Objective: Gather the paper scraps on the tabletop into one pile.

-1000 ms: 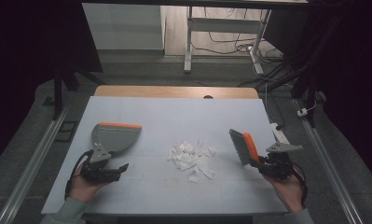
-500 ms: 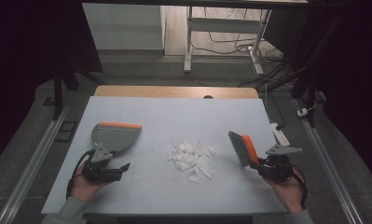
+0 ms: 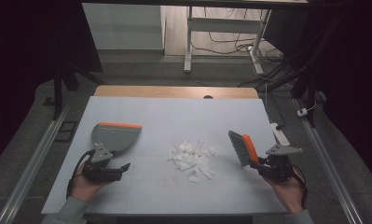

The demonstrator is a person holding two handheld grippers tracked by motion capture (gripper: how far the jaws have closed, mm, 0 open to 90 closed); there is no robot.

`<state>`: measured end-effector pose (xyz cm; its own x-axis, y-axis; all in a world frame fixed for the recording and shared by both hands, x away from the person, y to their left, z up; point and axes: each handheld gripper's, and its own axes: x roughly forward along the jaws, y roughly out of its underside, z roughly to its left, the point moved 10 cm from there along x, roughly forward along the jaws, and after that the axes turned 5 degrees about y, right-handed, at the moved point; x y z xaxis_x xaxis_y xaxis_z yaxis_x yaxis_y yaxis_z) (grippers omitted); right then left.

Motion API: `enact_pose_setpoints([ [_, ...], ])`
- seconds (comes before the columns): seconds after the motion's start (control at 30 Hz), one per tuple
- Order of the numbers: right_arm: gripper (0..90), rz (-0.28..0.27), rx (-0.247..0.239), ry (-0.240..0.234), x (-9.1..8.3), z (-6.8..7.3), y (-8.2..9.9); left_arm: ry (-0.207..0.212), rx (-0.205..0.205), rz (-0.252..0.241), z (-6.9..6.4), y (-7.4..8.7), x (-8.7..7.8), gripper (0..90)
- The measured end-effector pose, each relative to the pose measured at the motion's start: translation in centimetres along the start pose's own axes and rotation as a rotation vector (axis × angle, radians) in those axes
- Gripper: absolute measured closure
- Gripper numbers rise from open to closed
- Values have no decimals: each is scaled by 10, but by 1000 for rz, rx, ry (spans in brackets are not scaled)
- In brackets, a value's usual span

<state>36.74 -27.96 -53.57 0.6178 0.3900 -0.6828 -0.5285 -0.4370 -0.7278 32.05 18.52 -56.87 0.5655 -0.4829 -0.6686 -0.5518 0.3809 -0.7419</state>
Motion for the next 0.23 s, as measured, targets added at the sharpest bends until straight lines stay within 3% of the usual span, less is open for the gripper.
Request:
enact_pose_setpoints([
  [0.23, 706, -2, -10, -1, 0, 1, 0, 1, 0, 1, 0, 0, 0, 265],
])
